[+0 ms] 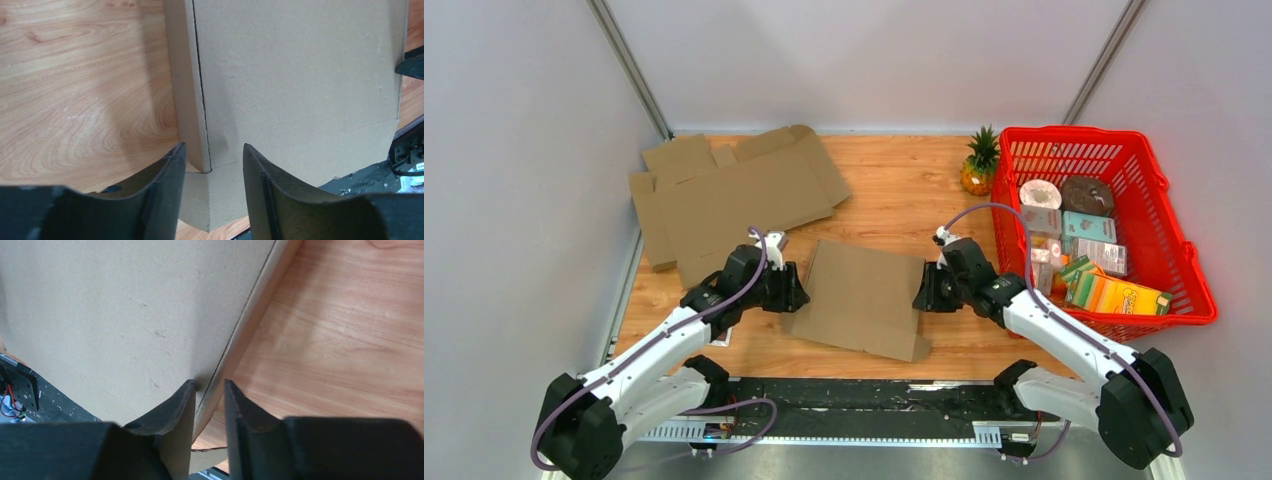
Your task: Fold the paper box
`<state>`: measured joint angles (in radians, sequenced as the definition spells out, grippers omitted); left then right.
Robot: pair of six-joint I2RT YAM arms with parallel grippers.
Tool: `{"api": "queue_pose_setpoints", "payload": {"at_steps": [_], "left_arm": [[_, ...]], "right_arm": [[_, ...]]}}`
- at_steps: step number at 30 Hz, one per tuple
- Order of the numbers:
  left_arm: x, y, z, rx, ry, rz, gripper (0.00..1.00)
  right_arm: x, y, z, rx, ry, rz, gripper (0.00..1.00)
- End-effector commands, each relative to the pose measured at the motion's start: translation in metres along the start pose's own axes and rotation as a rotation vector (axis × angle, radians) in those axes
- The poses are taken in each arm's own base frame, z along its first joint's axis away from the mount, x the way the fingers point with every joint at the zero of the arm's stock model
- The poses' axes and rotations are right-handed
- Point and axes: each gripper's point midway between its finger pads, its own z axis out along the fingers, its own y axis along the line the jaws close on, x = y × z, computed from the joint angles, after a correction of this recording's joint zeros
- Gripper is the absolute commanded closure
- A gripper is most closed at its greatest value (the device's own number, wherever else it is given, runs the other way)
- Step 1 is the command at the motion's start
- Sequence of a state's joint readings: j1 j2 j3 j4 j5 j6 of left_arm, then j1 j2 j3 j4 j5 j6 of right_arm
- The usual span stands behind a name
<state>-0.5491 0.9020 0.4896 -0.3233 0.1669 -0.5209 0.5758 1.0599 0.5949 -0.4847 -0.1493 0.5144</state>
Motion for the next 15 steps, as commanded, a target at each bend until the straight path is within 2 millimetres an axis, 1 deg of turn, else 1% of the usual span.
{"api": "queue_pose_setpoints", "payload": {"at_steps": [1,2,3,4,5,6,7,9,11,12,15], "left_arm": [[-0.029,-0.008,-0.004,0.005,-0.065,-0.005,0.43],[-0.031,-0.008,-0.003,0.007,-0.067,-0.009,0.40],[-0.034,-0.004,-0.001,-0.001,-0.071,-0.030,0.40],[-0.033,-0.003,0.002,0.007,-0.056,-0.046,0.39],[-0.036,-0.004,0.004,0.023,-0.067,-0.058,0.36],[-0.040,-0.001,0.006,0.026,-0.072,-0.088,0.34],[-0.038,-0.002,0.009,0.042,-0.060,-0.101,0.32],[-0.044,-0.002,0.012,0.057,-0.069,-0.113,0.29],[-0.047,-0.002,0.015,0.066,-0.071,-0.120,0.28],[-0.048,-0.003,0.016,0.073,-0.073,-0.125,0.28],[-0.052,-0.006,0.018,0.101,-0.087,-0.139,0.27]], "right_arm": [[-0.021,0.003,0.003,0.001,-0.058,-0.046,0.73],[-0.019,0.000,0.005,0.007,-0.050,-0.041,0.75],[-0.019,-0.003,0.006,0.014,-0.049,-0.034,0.79],[-0.014,-0.007,0.008,0.025,-0.040,-0.026,0.81],[-0.013,-0.010,0.008,0.030,-0.041,-0.015,0.83],[-0.012,-0.012,0.008,0.034,-0.040,-0.010,0.84],[-0.007,-0.018,0.009,0.051,-0.035,-0.001,0.85],[-0.003,-0.024,0.010,0.074,-0.030,0.012,0.87],[0.002,-0.033,0.011,0.104,-0.023,0.024,0.89],[0.005,-0.036,0.011,0.118,-0.015,0.037,0.92],[0.011,-0.044,0.011,0.144,-0.008,0.070,0.94]]}}
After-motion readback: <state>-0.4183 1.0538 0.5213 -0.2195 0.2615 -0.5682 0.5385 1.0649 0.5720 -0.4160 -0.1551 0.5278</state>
